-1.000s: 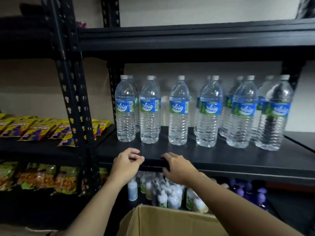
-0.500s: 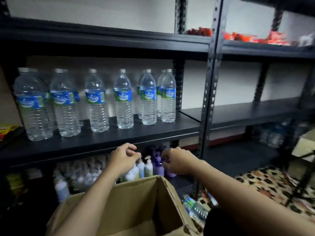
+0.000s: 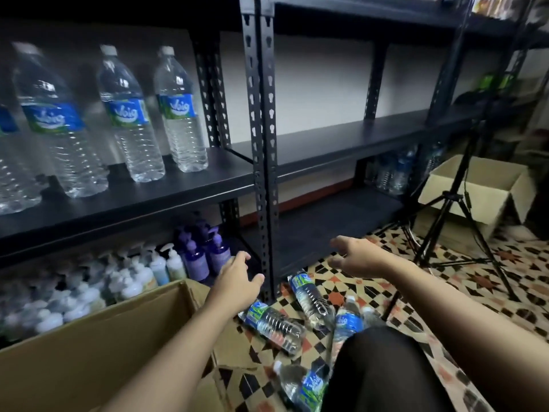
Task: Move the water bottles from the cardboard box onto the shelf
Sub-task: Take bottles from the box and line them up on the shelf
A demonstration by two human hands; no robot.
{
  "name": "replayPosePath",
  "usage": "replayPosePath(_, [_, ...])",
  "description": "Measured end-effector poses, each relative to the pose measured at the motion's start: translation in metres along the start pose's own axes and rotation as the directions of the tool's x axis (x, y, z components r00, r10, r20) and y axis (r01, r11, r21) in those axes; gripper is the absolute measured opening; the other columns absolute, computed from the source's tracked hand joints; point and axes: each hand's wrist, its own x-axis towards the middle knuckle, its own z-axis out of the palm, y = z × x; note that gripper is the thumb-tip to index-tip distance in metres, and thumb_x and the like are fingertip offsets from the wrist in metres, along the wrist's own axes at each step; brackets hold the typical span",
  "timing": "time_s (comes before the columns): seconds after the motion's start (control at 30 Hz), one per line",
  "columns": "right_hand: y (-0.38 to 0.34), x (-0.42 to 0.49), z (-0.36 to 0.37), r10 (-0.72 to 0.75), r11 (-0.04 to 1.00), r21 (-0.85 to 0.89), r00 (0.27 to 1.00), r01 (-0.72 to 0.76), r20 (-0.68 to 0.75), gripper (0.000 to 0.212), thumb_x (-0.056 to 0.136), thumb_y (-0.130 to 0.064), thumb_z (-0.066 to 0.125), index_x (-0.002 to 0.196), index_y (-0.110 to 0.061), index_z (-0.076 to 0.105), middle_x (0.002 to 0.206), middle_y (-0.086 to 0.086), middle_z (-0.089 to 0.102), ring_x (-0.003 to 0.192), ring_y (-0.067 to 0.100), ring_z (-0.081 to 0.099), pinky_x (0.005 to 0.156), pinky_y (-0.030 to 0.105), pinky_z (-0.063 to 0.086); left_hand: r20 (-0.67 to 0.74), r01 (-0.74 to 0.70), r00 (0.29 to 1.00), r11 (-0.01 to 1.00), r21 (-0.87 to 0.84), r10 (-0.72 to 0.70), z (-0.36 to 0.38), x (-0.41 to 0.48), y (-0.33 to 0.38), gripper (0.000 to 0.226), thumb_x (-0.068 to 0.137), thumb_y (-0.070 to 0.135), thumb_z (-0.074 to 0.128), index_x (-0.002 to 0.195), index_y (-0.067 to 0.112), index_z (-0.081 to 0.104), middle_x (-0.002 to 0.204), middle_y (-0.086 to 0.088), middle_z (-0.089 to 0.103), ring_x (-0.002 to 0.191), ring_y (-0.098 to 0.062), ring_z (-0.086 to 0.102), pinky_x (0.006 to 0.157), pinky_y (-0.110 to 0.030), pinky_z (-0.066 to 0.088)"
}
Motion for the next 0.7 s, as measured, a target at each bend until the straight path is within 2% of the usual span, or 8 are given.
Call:
replayPosePath(0.13, [0.052, 0.025, 0.032, 0.132, 0.984, 0.118, 0.991, -0.135, 0.039, 0.063, 0.092, -0.035, 0.063, 0.145, -0.012, 0.039, 0.142, 0.011, 0.052, 0.121, 0.024, 0.056, 0.105, 0.035, 0.043, 0.036, 0.089, 0.995, 0.996, 0.014, -0.09, 0.062, 0.026, -0.008, 0.056, 0.091, 0.037, 0.06, 0.139, 0.018, 0.039, 0.139, -0.004, 0.046, 0.131, -0.024, 0.043, 0.106, -0.037, 0.038])
replayPosePath(0.23, [0.07, 0.053, 0.069, 0.181, 0.964, 0.18, 0.98, -0.194, 0.088, 0.071, 0.093, -0.035, 0.063, 0.149, -0.008, 0.03, 0.145, 0.013, 0.048, 0.121, 0.022, 0.055, 0.1, 0.029, 0.042, 0.065, 0.201, 0.978, 0.98, -0.003, -0.201, 0.108, 0.052, -0.022, 0.059, 0.089, 0.04, 0.062, 0.139, 0.016, 0.039, 0.14, -0.007, 0.045, 0.131, -0.027, 0.043, 0.105, -0.038, 0.039])
replayPosePath(0.3, [0.079, 0.078, 0.099, 0.21, 0.956, 0.182, 0.97, -0.23, 0.119, 0.074, 0.092, -0.04, 0.062, 0.15, -0.009, 0.027, 0.149, 0.013, 0.043, 0.129, 0.024, 0.05, 0.107, 0.033, 0.039, 0.079, 0.294, 0.953, 0.956, -0.01, -0.293, 0.139, 0.071, -0.033, 0.062, 0.089, 0.042, 0.063, 0.139, 0.014, 0.039, 0.141, -0.01, 0.044, 0.132, -0.029, 0.044, 0.105, -0.037, 0.038])
replayPosePath(0.4, [0.095, 0.118, 0.146, 0.253, 0.955, 0.125, 0.959, -0.269, 0.129, 0.072, 0.092, -0.045, 0.06, 0.149, -0.015, 0.028, 0.151, 0.011, 0.04, 0.134, 0.027, 0.045, 0.115, 0.045, 0.033, 0.097, 0.449, 0.892, 0.891, -0.067, -0.442, 0.186, 0.1, -0.052, 0.072, 0.085, 0.046, 0.067, 0.14, 0.009, 0.038, 0.145, -0.014, 0.042, 0.133, -0.032, 0.043, 0.105, -0.036, 0.038])
replayPosePath(0.57, [0.113, 0.178, 0.215, 0.335, 0.939, 0.011, 0.918, -0.345, 0.214, 0.08, 0.093, -0.047, 0.055, 0.154, -0.014, 0.015, 0.153, 0.014, 0.036, 0.126, 0.029, 0.053, 0.109, 0.045, 0.041, 0.229, 0.641, 0.761, 0.757, -0.125, -0.607, 0.259, 0.129, -0.093, 0.109, 0.073, 0.059, 0.074, 0.15, 0.003, 0.021, 0.146, -0.02, 0.04, 0.133, -0.036, 0.043, 0.105, -0.042, 0.043])
replayPosePath(0.63, [0.119, 0.197, 0.238, 0.362, 0.927, 0.006, 0.902, -0.374, 0.235, 0.082, 0.09, -0.05, 0.056, 0.153, -0.015, 0.016, 0.15, 0.017, 0.038, 0.118, 0.03, 0.058, 0.105, 0.046, 0.045, 0.26, 0.674, 0.73, 0.729, -0.119, -0.632, 0.278, 0.134, -0.11, 0.114, 0.073, 0.061, 0.074, 0.152, 0.003, 0.015, 0.15, -0.02, 0.036, 0.135, -0.037, 0.042, 0.103, -0.041, 0.042])
replayPosePath(0.7, [0.127, 0.211, 0.261, 0.385, 0.917, 0.011, 0.892, -0.399, 0.237, 0.083, 0.089, -0.049, 0.059, 0.152, -0.014, 0.017, 0.149, 0.018, 0.038, 0.123, 0.032, 0.054, 0.106, 0.044, 0.043, 0.273, 0.713, 0.692, 0.69, -0.12, -0.668, 0.291, 0.139, -0.124, 0.121, 0.075, 0.06, 0.074, 0.154, 0.0, 0.004, 0.154, -0.021, 0.032, 0.139, -0.036, 0.038, 0.106, -0.039, 0.039])
